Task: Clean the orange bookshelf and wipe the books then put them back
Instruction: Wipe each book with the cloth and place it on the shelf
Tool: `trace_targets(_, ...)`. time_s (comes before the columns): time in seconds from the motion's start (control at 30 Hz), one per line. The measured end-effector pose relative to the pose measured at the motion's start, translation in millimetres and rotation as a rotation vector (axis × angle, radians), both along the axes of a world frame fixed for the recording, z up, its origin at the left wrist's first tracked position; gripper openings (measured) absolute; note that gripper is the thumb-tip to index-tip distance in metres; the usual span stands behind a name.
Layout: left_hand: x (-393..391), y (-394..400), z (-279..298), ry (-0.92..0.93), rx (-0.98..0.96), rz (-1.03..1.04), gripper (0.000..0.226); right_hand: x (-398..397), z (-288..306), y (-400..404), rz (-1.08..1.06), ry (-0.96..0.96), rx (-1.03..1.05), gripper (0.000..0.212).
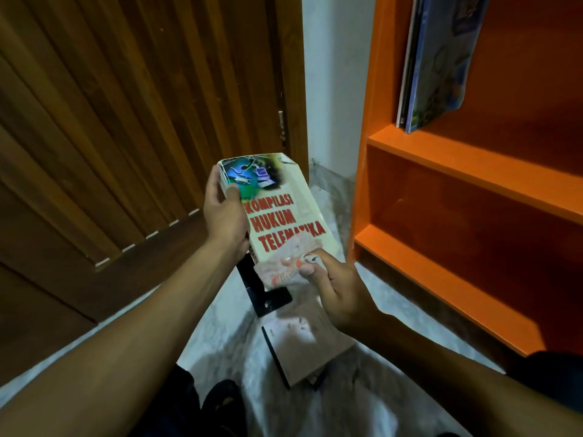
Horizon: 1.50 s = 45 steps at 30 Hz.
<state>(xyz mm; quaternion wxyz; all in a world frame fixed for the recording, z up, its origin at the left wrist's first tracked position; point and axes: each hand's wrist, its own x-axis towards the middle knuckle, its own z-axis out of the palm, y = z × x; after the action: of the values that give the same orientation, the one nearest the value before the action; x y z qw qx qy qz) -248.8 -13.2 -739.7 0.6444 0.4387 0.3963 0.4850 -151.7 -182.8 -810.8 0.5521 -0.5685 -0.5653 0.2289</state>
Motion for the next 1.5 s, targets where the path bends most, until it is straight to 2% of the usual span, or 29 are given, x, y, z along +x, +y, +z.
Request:
trace_targets(0.1,-4.7,3.2,4.9,0.04,0.081,0.04,0.048,5.8,-0.2,-3.7,0.023,-0.009,-0.027,0.03)
trace_targets(0.17,-8.1,3.3,7.9,0.085,0.139,0.037,0.048,11.8,0.7,-3.0,-0.012,-0.009,-0.115,0.025)
trace_targets(0.27,-13.5,-1.4,13.7,0.156,0.221,-0.046,0.052,24.4,-2.8,1.7,-0.194,-0.028,-0.213,0.024)
trace_targets(0.33,-16.0,-10.7,20.6,0.181,0.272,-0.149,0.054,37.1,-4.1,4.9,-0.325,0.025,-0.236,0.02)
trace_targets(0.37,-17.1,-16.7,24.5,0.189,0.299,-0.209,0.055,43.3,-1.6,5.9,-0.333,0.097,-0.267,0.022)
trace_targets(0.47,-17.6,-36.0,33.5,0.253,0.416,-0.365,0.059,54.9,11.5,6.4,-0.171,0.358,-0.349,0.059)
trace_targets(0.57,-12.9,-52.3,38.5,0.294,0.522,-0.458,0.061,60.0,17.7,2.5,-0.037,0.432,-0.325,0.054)
trace_targets(0.7,-9.0,-59.8,46.9,0.354,0.626,-0.495,0.055,66.0,27.8,-4.7,-0.049,0.393,-0.203,0.036)
trace_targets(0.8,-14.3,-50.9,51.0,0.356,0.588,-0.521,0.046,75.5,48.9,-9.0,-0.098,0.434,-0.118,0.038)
trace_targets(0.97,-15.3,-46.2,45.9,0.507,0.502,-0.638,0.039,96.8,88.4,-15.3,-0.153,0.383,-0.043,0.03)
trace_targets(1.07,0.6,-47.6,49.9,0.45,0.497,-0.592,0.034,110.2,114.5,-15.3,-0.168,0.354,0.009,0.027)
trace_targets(1.17,30.7,-48.2,64.8,0.331,0.49,-0.515,0.029,129.3,147.1,-11.9,-0.268,0.294,0.097,0.02)
trace_targets(1.33,105.2,-51.6,98.8,0.193,0.503,-0.453,0.021,161.8,199.8,-19.7,-0.813,0.036,0.213,0.042)
trace_targets(1.5,188.0,-58.8,116.8,0.259,0.561,-0.393,0.021,189.0,212.6,-34.3,-0.906,0.076,0.257,0.035)
